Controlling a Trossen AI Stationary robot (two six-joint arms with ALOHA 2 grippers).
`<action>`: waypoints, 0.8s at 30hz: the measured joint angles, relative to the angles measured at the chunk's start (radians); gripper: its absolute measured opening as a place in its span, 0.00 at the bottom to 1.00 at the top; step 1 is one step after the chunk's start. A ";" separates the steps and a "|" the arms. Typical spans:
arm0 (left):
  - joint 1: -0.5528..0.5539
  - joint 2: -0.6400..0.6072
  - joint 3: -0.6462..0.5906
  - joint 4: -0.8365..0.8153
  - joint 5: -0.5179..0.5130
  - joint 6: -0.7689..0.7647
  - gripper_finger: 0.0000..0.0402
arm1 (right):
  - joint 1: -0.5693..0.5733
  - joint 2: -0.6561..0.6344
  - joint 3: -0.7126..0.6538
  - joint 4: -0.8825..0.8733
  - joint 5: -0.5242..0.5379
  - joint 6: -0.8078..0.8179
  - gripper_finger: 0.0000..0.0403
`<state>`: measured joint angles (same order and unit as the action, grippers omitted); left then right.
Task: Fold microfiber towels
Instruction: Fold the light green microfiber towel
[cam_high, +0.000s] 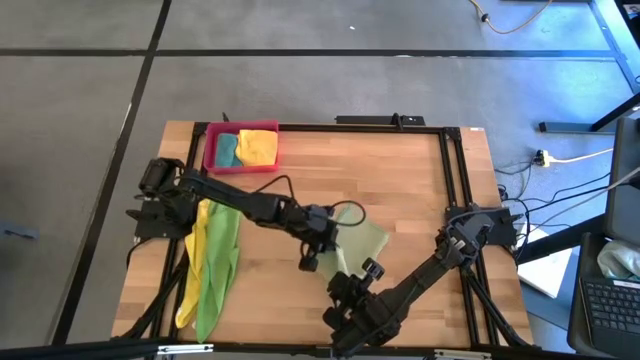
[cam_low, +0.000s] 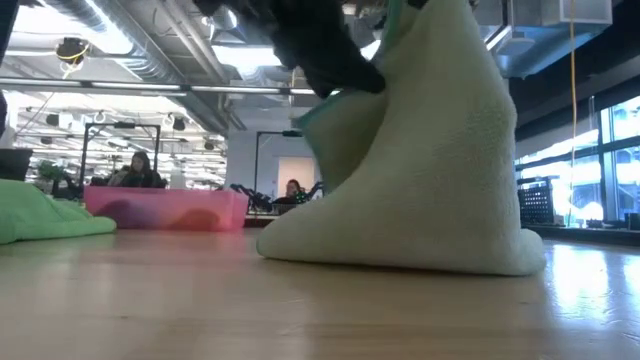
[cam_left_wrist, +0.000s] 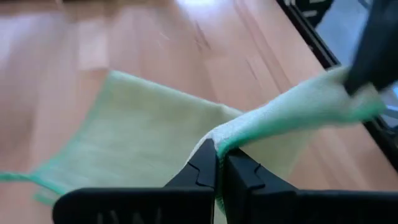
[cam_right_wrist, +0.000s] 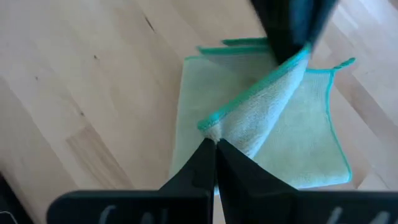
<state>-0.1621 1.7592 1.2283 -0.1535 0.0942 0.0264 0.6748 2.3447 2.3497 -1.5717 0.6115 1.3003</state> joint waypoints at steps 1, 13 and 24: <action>0.012 0.000 0.012 -0.012 0.003 0.012 0.00 | 0.000 0.000 0.000 -0.001 0.001 0.000 0.03; 0.081 0.000 0.046 -0.195 0.121 0.082 0.00 | -0.060 -0.084 0.000 0.000 0.084 -0.008 0.03; 0.105 0.000 0.046 -0.154 0.083 0.093 0.01 | -0.086 -0.147 -0.092 0.002 -0.017 0.192 0.02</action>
<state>-0.0573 1.7596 1.2743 -0.3080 0.1772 0.1192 0.5889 2.1979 2.2573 -1.5702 0.5949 1.4924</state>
